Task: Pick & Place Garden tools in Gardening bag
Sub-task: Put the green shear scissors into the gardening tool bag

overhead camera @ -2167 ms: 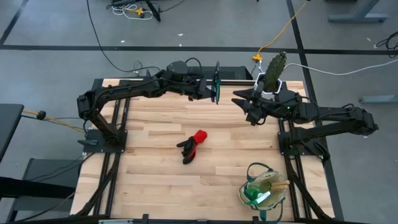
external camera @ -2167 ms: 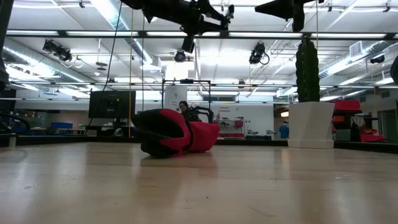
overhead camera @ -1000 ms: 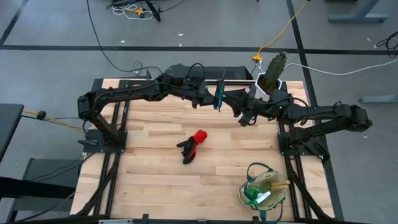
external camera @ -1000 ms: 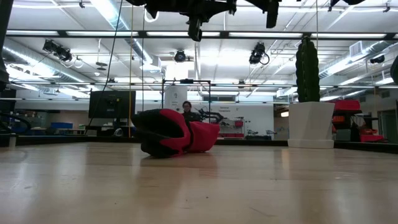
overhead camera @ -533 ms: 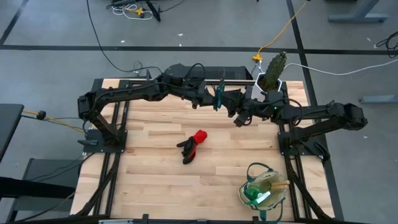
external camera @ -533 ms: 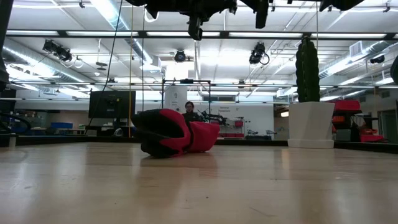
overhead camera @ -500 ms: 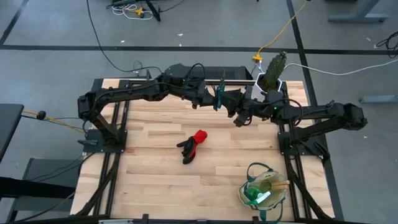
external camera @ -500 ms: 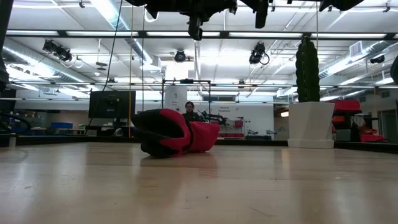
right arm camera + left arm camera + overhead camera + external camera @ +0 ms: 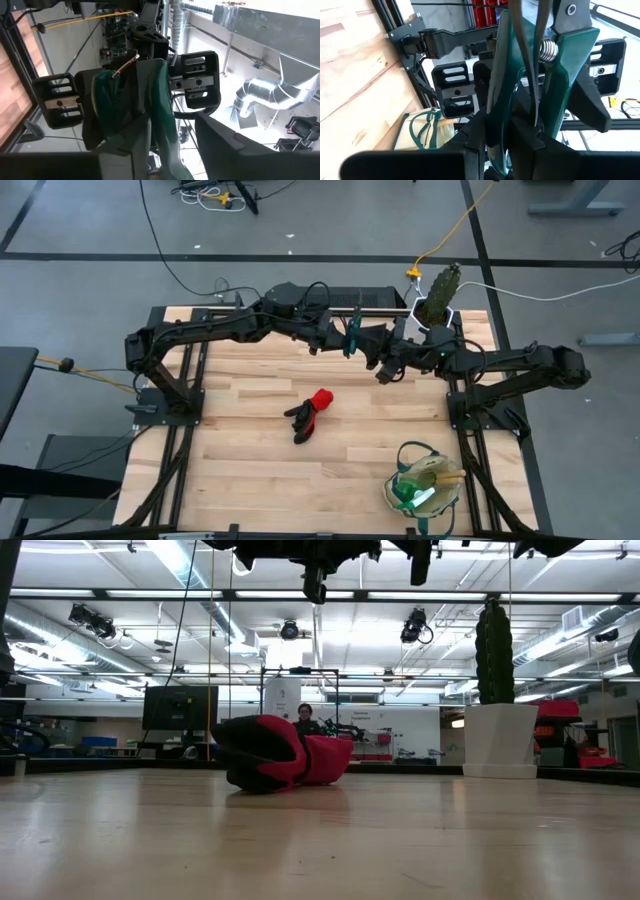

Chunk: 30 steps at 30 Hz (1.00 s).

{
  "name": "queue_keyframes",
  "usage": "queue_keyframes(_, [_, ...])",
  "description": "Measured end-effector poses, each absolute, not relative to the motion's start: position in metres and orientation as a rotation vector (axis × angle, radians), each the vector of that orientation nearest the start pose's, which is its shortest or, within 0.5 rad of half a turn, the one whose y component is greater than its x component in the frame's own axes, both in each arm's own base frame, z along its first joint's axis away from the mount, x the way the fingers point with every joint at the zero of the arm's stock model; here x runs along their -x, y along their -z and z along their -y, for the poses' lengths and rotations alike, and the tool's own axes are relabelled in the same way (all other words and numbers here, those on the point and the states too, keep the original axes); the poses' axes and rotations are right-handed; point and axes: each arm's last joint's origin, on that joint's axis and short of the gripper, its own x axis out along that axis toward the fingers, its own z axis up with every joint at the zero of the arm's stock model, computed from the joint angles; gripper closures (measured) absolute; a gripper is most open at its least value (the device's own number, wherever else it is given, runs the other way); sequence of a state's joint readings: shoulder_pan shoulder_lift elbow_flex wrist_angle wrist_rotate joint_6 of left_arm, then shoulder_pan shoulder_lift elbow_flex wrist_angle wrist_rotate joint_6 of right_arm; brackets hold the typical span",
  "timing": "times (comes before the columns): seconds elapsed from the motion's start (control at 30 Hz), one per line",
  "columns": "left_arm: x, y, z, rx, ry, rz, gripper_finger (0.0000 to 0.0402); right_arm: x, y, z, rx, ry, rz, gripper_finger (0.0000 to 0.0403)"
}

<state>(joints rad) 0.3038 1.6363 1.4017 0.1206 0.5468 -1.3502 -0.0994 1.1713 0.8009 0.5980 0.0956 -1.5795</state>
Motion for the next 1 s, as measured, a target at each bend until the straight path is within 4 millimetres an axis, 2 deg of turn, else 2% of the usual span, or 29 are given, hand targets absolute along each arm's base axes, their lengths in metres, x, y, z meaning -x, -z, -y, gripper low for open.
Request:
queue_keyframes(0.5, [-0.3686, -0.3588, -0.0997, 1.39, 0.139, -0.243, 0.0338, -0.2603, -0.335, 0.0287, 1.601, 0.33, 0.016, 0.0339])
queue_keyframes(1.0, [-0.3687, -0.3588, -0.1009, 1.383, 0.115, -0.224, 0.0325, -0.2602, -0.3351, 0.0289, 1.594, 0.335, 0.013, 0.0351])
